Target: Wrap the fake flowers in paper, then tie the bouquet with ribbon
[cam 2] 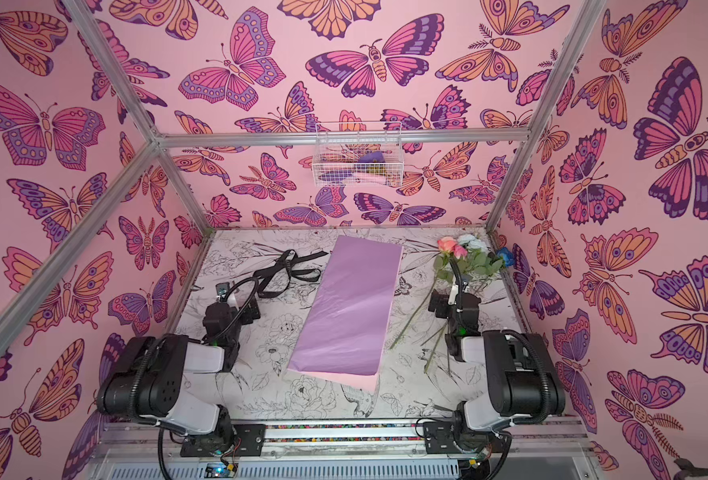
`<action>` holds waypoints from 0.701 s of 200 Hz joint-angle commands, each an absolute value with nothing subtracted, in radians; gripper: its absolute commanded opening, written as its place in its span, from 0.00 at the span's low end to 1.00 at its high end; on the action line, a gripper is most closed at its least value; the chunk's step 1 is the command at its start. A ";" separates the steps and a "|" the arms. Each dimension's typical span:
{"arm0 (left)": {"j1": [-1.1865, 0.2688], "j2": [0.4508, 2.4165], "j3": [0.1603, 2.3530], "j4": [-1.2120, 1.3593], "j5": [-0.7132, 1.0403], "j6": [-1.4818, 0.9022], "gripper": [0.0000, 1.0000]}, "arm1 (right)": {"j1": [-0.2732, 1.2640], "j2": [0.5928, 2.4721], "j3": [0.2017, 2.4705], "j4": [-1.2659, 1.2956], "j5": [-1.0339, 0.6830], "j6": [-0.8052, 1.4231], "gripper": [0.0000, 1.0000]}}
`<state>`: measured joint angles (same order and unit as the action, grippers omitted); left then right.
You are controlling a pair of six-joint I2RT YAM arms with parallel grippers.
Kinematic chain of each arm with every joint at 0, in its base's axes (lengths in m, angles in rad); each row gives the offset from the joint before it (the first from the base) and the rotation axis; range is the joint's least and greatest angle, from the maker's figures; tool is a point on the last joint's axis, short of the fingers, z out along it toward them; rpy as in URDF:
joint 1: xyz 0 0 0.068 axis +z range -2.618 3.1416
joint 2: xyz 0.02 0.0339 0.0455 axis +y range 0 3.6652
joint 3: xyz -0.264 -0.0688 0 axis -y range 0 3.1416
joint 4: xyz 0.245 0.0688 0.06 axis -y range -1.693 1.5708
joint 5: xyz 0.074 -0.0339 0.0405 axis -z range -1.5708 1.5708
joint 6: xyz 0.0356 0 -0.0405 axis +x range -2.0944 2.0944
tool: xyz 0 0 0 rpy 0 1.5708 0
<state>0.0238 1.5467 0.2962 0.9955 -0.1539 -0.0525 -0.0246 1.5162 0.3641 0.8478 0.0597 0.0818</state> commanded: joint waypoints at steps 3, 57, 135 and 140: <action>0.017 1.544 0.305 0.992 -0.143 -0.044 0.99 | -0.020 1.507 0.385 0.847 0.071 0.084 0.99; 0.018 1.544 0.307 0.991 -0.143 -0.042 0.99 | -0.019 1.507 0.385 0.847 0.071 0.084 0.99; 0.018 1.548 0.365 0.917 -0.028 0.004 0.99 | -0.020 1.506 0.385 0.845 0.070 0.084 0.99; 0.017 1.546 0.365 0.915 -0.026 0.004 0.99 | -0.020 1.508 0.386 0.847 0.070 0.084 0.99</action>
